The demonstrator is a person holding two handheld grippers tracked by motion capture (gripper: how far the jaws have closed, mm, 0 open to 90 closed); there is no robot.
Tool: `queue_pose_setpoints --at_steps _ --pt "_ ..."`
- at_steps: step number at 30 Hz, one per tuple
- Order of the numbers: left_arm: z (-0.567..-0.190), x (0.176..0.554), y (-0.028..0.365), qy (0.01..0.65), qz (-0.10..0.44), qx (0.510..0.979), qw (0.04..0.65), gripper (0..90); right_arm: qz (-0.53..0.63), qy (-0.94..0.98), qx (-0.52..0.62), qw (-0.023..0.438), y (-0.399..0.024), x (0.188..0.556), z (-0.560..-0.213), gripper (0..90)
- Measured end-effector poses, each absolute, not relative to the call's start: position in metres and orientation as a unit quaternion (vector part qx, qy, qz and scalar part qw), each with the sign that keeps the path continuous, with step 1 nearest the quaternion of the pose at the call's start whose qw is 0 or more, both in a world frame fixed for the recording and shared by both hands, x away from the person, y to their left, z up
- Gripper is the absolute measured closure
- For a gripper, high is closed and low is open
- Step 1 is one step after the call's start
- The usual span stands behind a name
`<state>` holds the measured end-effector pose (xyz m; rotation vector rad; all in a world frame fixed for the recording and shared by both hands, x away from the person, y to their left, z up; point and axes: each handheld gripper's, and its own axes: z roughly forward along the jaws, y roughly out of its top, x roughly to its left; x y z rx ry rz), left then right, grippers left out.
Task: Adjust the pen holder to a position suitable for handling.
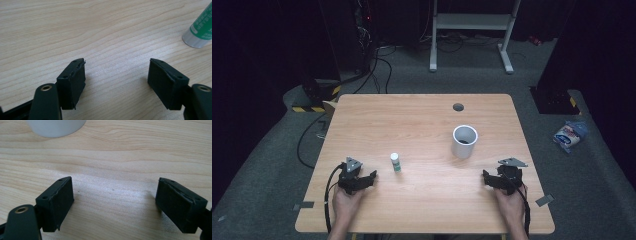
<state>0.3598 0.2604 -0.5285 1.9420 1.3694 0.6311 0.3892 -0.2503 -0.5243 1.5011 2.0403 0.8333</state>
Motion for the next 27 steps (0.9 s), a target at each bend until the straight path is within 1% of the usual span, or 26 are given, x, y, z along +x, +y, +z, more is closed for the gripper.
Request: queue_pose_setpoints --at_steps 16,27 --pt "-0.5284 0.3605 0.2605 0.526 0.242 0.745 0.332 29.1 0.305 0.746 0.544 0.234 -0.2499 0.3895 -0.5244 15.0" --pt "-0.5283 0.3604 0.2605 0.526 0.241 0.745 0.331 29.1 0.312 0.746 0.537 0.240 -0.2494 0.3870 -0.5224 32.0"
